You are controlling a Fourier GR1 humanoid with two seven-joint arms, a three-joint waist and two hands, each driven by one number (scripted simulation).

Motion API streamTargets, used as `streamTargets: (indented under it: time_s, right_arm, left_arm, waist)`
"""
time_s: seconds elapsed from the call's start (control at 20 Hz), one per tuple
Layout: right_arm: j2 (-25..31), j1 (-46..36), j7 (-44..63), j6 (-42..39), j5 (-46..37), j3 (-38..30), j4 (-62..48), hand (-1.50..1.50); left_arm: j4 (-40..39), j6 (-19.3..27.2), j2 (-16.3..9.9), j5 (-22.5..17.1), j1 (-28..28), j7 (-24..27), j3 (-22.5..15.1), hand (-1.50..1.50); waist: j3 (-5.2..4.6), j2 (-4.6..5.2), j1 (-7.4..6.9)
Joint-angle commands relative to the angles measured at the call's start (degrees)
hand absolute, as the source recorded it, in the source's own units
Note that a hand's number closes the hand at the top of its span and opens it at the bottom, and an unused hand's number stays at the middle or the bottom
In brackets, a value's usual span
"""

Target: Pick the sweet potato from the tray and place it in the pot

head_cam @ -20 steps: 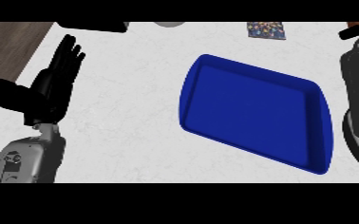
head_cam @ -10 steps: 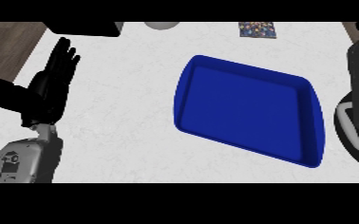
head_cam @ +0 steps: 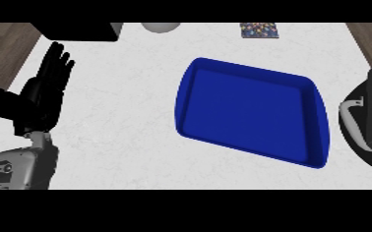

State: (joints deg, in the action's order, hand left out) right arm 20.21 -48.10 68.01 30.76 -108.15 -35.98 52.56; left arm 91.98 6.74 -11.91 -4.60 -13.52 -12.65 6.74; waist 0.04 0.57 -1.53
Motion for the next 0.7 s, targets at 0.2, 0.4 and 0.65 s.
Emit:
streamTargets:
  time_s: [0.2, 0.4, 0.65]
  right_arm:
    - [0.74, 6.50, 14.76, -5.76, -11.54, -6.75, -4.72, 1.50]
    - [1.39, 7.01, 12.91, -3.36, -10.60, -10.26, -7.80, 1.50]
    - [1.08, 10.37, 8.16, 3.42, -4.60, -16.80, -7.99, 1.50]
  left_arm:
    - [1.68, -0.65, -0.08, -1.91, 0.06, -1.92, 0.83, 0.00]
    - [-0.52, 0.87, 1.08, 0.68, -0.44, 0.42, -0.29, 0.00]
    - [1.39, -0.36, 0.79, -0.33, 1.73, 0.54, -0.03, 0.00]
  waist:
    - [-0.02, -0.06, 0.26]
    - [0.01, -0.03, 0.62]
    - [0.08, -0.23, 0.88]
